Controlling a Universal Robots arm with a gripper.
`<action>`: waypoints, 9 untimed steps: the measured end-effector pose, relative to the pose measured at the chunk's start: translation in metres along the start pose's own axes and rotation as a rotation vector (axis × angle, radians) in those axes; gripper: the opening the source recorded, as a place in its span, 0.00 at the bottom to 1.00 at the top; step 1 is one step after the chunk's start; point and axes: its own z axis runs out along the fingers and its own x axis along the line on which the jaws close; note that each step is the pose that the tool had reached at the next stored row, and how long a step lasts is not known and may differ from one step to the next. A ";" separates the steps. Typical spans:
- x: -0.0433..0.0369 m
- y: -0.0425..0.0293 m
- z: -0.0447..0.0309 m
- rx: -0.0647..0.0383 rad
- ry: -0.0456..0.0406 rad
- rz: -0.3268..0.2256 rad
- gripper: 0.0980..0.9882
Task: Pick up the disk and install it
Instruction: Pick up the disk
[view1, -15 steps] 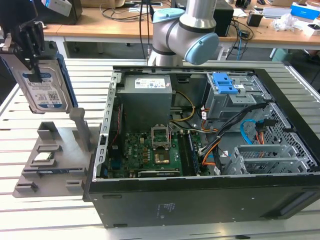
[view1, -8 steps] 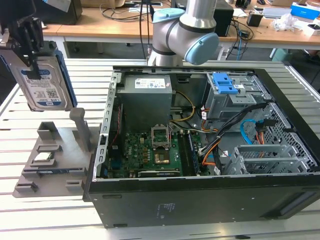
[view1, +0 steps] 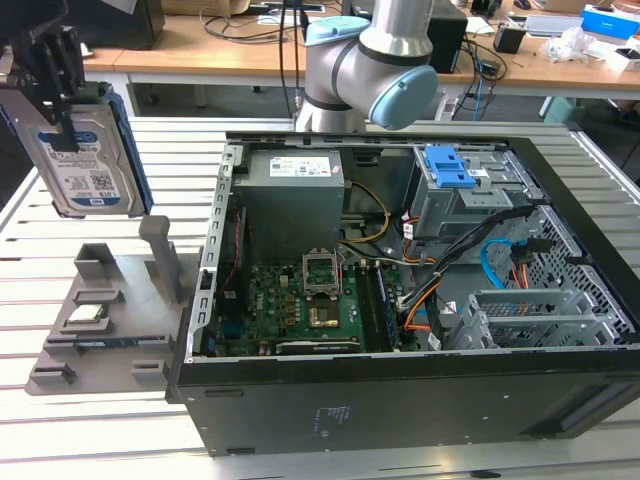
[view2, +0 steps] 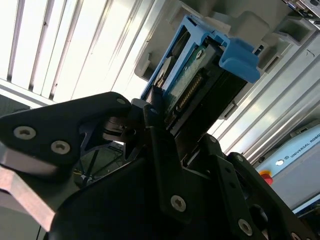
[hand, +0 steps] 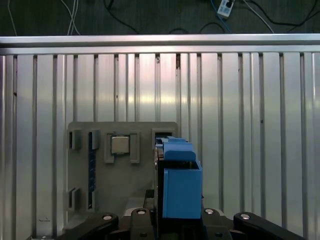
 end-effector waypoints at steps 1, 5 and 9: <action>0.0000 0.0001 -0.0019 0.000 0.0001 0.000 0.29; 0.0000 0.0002 -0.0076 0.000 0.0000 0.000 0.29; 0.0000 0.0005 -0.0149 0.000 0.0000 0.000 0.29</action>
